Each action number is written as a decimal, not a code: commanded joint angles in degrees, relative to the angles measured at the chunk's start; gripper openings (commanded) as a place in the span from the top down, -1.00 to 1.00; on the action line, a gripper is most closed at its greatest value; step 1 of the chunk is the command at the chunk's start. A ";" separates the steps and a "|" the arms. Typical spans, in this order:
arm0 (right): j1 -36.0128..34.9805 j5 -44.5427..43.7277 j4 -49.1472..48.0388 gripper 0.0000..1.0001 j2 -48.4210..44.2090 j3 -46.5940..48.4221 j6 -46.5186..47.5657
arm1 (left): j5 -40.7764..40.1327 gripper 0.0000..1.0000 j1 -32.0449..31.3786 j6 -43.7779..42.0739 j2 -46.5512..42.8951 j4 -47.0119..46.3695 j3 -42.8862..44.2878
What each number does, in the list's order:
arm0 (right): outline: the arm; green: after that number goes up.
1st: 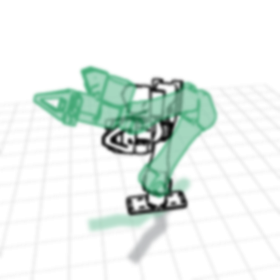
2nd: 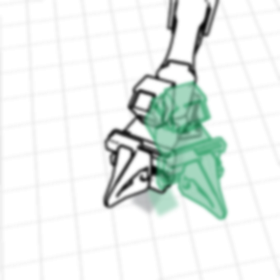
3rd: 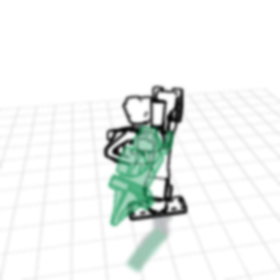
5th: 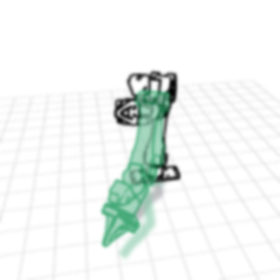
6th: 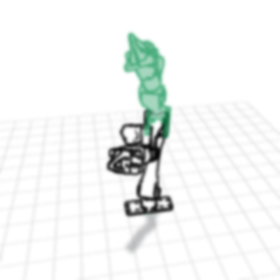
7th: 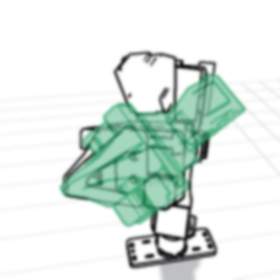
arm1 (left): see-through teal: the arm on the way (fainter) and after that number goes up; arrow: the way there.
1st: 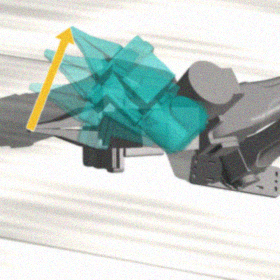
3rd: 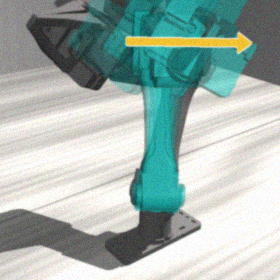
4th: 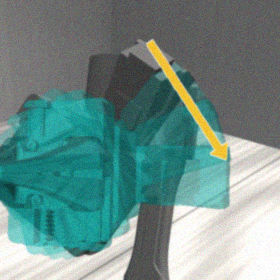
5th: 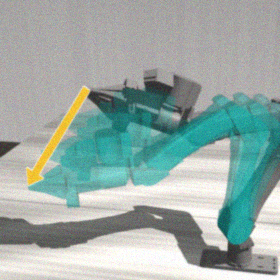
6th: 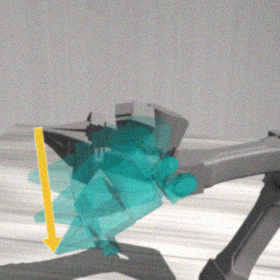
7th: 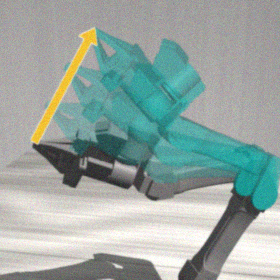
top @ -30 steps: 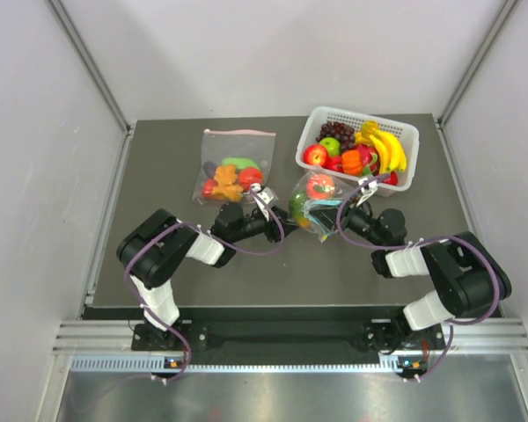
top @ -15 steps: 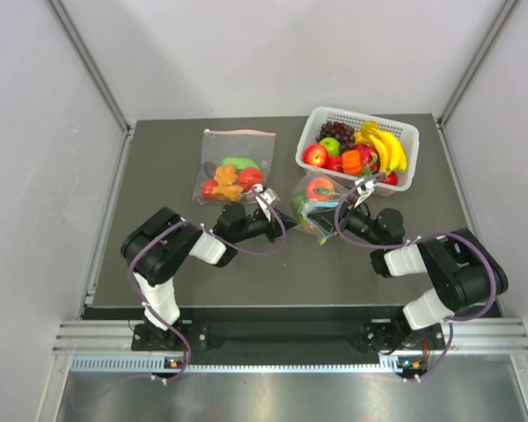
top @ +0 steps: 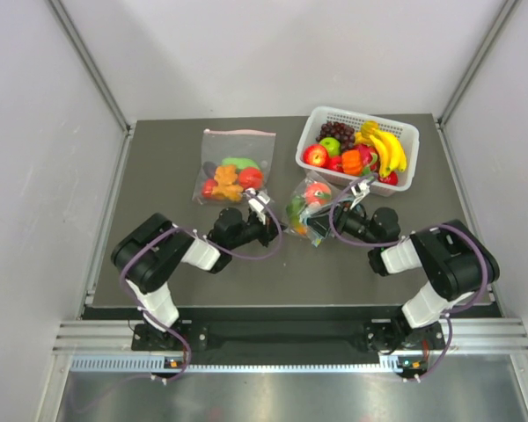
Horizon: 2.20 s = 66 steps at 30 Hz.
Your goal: Open the zip-top bag and remove the fake food
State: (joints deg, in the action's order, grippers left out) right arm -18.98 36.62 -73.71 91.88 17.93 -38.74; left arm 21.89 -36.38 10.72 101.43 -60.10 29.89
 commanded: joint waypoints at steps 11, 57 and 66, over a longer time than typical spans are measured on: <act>0.17 -9.12 1.46 -0.46 -8.03 1.58 15.01 | 1.48 1.00 0.26 -0.35 -8.61 0.24 -2.03; -1.76 -14.82 9.73 -0.13 -13.38 7.12 10.00 | -24.35 1.00 -10.90 -9.05 0.09 10.35 6.59; 1.93 -17.55 9.73 -0.15 -15.50 -0.26 13.08 | -25.49 1.00 -10.73 -8.61 -2.46 9.56 4.22</act>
State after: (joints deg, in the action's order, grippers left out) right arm -18.61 20.58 -62.30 77.73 18.98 -27.53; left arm -2.39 -47.20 2.37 102.02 -47.97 34.83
